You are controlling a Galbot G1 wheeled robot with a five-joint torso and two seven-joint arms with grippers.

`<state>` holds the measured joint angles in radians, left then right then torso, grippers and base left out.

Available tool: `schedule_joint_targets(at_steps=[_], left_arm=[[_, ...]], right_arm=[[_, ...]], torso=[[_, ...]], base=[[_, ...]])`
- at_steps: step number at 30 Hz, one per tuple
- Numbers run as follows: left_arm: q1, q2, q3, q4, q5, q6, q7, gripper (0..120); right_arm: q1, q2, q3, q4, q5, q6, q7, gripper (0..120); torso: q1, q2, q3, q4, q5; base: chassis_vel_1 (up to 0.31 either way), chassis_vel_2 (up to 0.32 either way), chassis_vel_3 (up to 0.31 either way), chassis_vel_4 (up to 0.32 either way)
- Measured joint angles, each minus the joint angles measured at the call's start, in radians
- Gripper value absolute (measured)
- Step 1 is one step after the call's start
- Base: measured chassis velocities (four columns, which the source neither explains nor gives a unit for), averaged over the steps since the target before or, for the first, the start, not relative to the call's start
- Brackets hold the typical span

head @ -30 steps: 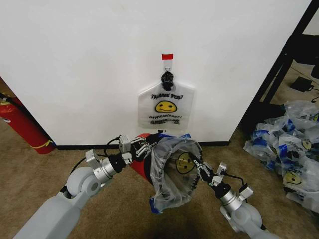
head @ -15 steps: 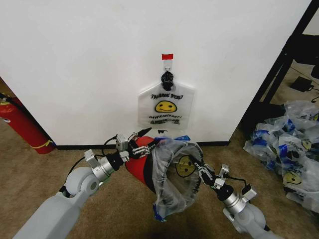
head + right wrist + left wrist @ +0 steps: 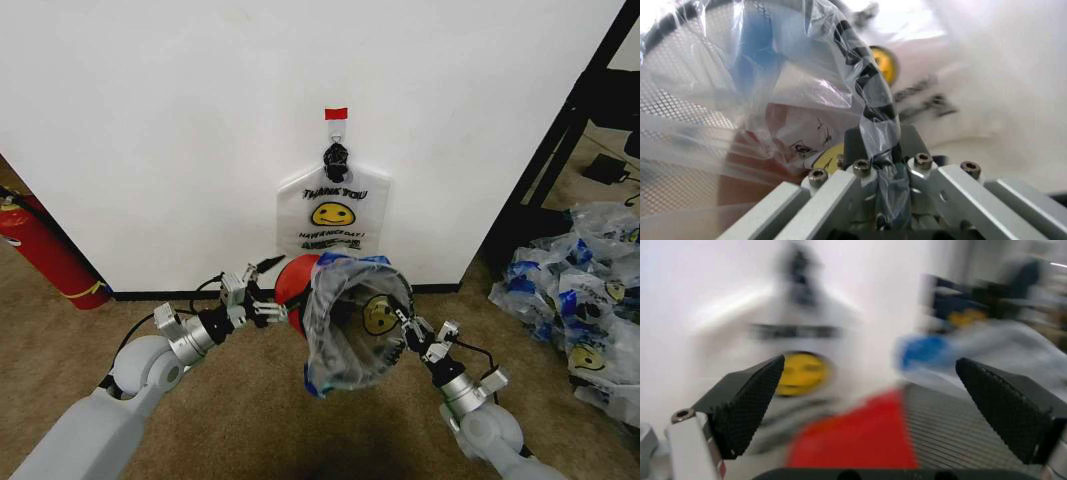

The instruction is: Pick up the garbage bag from the wall and place it over the trash bin.

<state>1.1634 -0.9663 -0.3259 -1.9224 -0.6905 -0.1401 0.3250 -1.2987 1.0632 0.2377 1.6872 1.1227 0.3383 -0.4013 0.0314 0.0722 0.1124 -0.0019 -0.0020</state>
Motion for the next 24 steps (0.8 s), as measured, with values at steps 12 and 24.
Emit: schedule_joint_targets(at_steps=[12, 24], left_arm=[[0.377, -0.049, -0.007, -0.205, 0.183, 0.086, -0.355, 100], [0.325, -0.091, 0.052, -0.196, 0.296, 0.106, -0.354, 100]], right_arm=[[-0.049, 0.022, -0.035, 0.206, -0.001, -0.069, 0.522, 0], [-0.067, 0.018, -0.012, 0.299, 0.054, -0.138, 0.592, 0]], torso=[[0.0, 0.0, 0.0, 0.0006, 0.0003], [0.0, 0.0, 0.0, 0.0001, 0.0002]], base=[[0.0, 0.0, 0.0, 0.0], [0.0, 0.0, 0.0, 0.0]])
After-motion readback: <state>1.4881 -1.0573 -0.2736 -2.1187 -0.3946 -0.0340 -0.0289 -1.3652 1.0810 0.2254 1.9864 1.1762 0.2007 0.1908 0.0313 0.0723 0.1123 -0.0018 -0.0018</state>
